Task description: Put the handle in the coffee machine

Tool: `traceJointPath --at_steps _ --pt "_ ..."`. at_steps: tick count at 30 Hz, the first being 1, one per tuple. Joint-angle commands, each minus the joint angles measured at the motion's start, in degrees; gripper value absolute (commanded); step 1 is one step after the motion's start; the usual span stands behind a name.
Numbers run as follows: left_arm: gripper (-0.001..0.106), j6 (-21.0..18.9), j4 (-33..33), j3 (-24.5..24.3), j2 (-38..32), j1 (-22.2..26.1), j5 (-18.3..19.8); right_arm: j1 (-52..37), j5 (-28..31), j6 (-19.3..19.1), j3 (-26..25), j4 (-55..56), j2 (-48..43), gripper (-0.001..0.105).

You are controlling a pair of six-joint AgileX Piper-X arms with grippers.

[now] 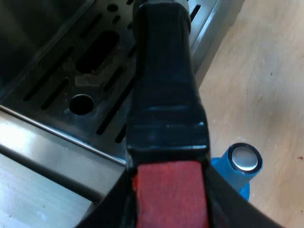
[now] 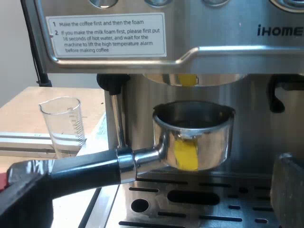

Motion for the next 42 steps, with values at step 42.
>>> traceJointPath --at_steps 42 --pt "0.001 2.9 -4.7 -5.6 4.6 -0.2 4.3 0.1 -0.3 -0.7 -0.2 -0.8 -0.5 0.094"
